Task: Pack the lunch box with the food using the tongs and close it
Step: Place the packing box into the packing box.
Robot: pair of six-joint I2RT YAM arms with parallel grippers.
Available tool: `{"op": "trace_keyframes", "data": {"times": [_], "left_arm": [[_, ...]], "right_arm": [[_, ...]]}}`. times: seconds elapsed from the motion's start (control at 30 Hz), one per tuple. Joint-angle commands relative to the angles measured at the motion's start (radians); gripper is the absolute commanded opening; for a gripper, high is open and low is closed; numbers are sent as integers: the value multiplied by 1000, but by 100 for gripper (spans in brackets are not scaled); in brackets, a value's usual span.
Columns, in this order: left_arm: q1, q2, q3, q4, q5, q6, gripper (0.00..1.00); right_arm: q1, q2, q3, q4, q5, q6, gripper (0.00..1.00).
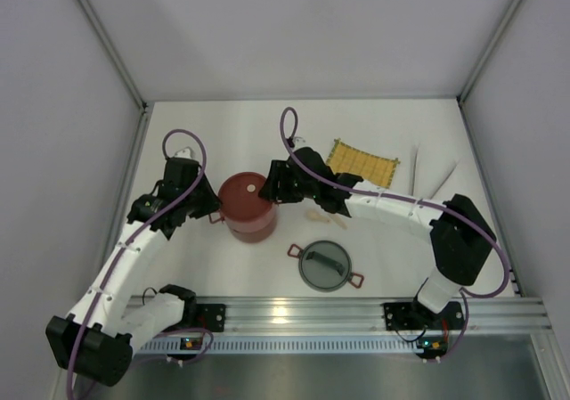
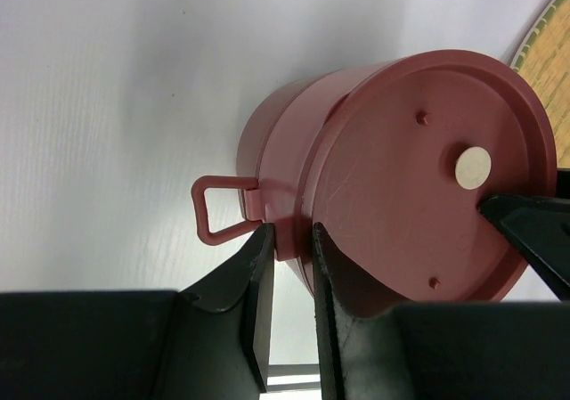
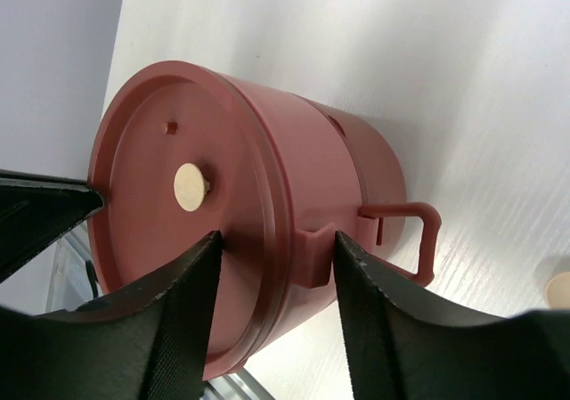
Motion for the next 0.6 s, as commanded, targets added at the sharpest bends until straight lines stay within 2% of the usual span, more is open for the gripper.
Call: {"op": "trace_keyframes", "data": {"times": [0.0, 0.57], "left_arm": [[-20, 0, -20, 86, 84, -17, 13], [-20, 9, -14, 49, -15, 18, 27]], "right_arm": [[40, 24, -17, -99, -1, -43, 52], [40, -86, 8, -198, 147, -72, 59]]}}
